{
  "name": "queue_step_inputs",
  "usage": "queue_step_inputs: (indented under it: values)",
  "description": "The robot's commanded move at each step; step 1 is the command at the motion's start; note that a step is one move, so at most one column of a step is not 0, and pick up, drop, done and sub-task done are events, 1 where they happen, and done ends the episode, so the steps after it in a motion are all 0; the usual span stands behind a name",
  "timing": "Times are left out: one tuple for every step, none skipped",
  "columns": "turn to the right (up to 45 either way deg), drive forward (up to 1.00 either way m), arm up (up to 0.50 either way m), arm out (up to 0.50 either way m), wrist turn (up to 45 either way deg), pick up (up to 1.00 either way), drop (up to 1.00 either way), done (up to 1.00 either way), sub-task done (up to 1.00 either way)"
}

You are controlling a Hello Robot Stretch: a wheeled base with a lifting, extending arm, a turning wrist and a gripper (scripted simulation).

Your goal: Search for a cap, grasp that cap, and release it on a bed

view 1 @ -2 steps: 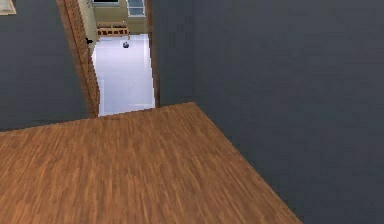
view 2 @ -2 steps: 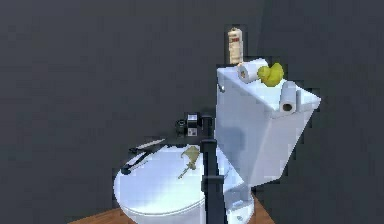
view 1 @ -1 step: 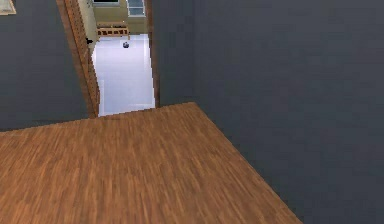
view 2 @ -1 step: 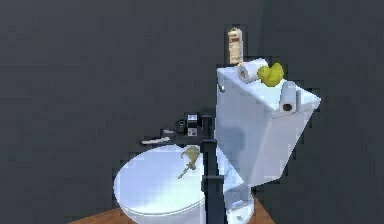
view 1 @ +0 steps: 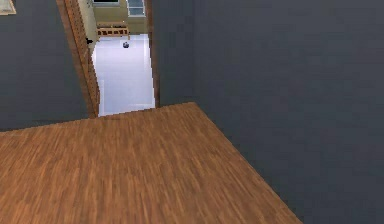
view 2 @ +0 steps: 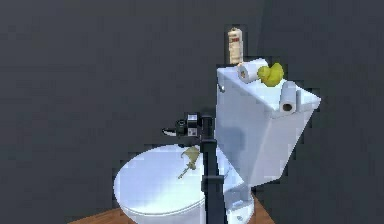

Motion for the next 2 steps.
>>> queue_step_inputs:
  values:
    - [0.0, 0.0, -0.3, 0.0, 0.0, 0.0, 0.0, 0.0, 0.0]
    - [0.0, 0.0, 0.0, 0.0, 0.0, 1.0, 0.0, 0.0, 0.0]
